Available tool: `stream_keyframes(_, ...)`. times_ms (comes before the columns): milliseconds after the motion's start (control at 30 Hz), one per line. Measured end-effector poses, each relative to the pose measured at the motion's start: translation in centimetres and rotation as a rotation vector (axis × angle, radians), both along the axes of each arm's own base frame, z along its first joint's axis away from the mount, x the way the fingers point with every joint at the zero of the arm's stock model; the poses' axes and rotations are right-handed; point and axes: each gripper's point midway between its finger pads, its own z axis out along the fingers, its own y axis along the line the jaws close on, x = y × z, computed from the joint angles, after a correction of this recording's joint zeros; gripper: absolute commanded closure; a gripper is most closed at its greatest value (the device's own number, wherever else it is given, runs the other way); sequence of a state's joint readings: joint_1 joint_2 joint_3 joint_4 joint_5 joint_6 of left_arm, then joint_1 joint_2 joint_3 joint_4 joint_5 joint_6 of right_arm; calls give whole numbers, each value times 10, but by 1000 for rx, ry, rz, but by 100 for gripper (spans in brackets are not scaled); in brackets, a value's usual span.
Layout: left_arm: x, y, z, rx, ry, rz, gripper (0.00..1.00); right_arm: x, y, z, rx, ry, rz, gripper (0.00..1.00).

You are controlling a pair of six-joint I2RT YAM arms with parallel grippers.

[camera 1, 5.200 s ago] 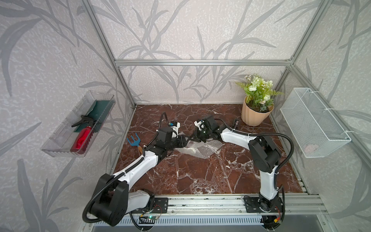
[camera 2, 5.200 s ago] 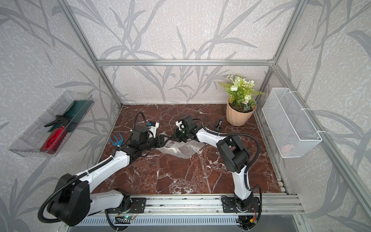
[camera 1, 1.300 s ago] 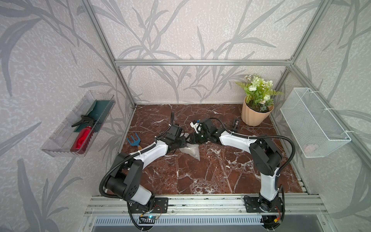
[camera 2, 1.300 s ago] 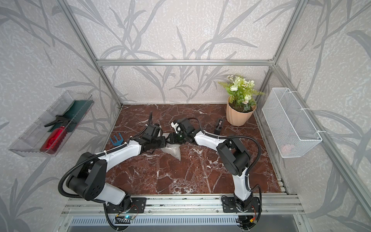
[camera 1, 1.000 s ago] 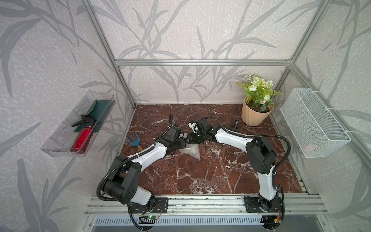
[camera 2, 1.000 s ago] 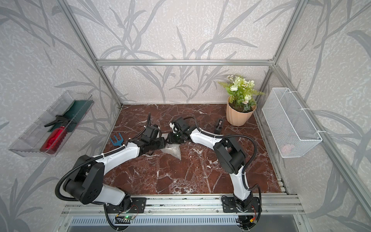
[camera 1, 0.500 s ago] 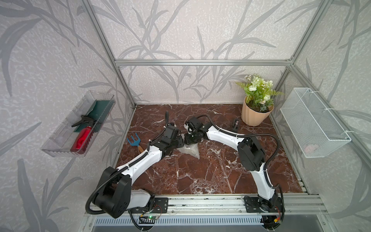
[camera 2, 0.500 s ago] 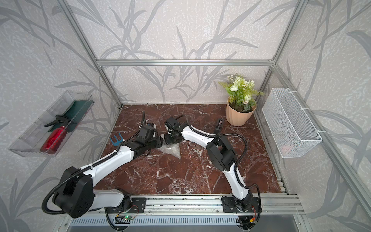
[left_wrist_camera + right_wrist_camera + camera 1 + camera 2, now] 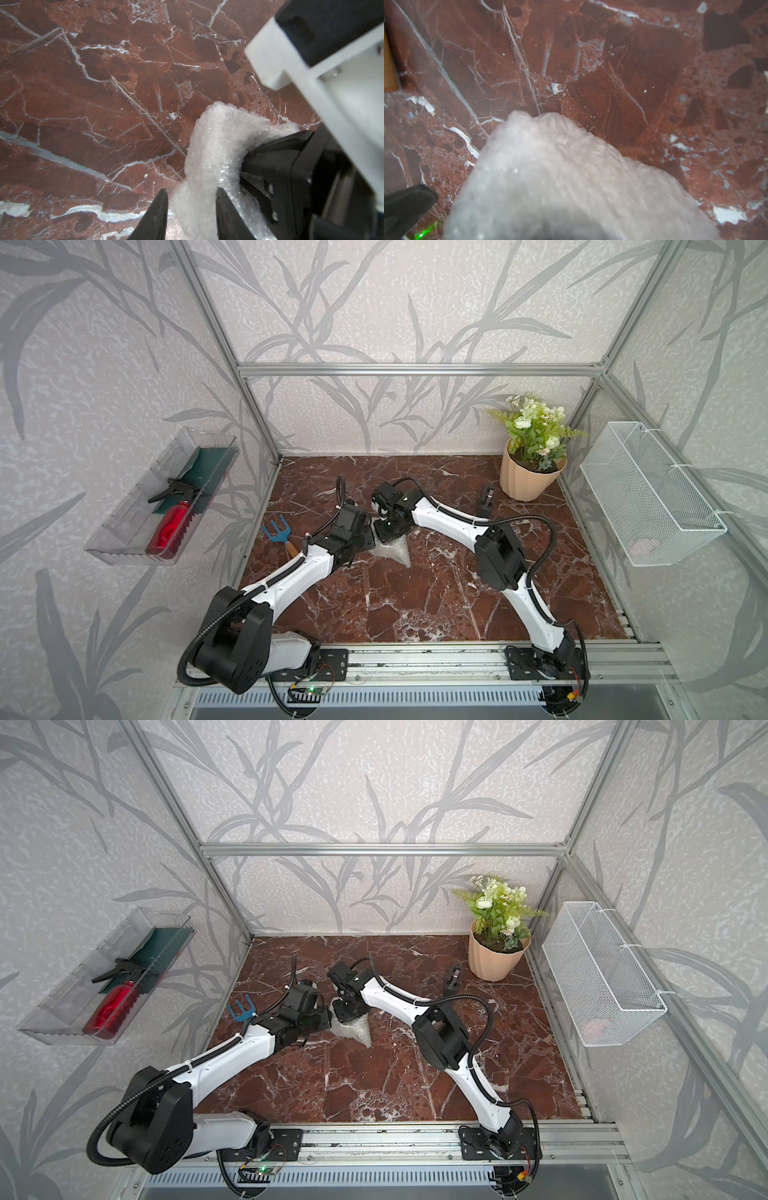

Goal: Wrap mugs in bubble wrap
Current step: Wrap the mug in bubble wrap.

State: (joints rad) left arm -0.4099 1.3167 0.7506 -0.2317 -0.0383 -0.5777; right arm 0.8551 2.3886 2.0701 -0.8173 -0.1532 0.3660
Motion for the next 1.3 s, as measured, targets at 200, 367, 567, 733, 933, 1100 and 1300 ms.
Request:
stream_keyframes(200,3,-3,-3,-8,-2,-1,63,-2,0,2,-26,0,48,79)
stream_keyframes(367,3,-3,-2,-12,-4,-1,62,-5,-6,13,-24,-38,70,71)
stream_keyframes(567,1,-2,-1,-13,-9,0,62,-8,-8,22,0,-24,78,61)
stream_keyframes(733,1,-2,-1,-13,-9,-1,62,-13,-13,32,21,-2,66,55)
stream_keyframes(933,1,-1,-1,-10,-12,-1,62,-22,-17,50,56,20,49,47)
stream_keyframes(1100,3,0,-1,-10,-15,0,62,-24,-15,79,116,9,38,42)
stream_keyframes(1300,4,-1,-2,-11,-18,0,62,-24,-21,108,153,-22,32,40)
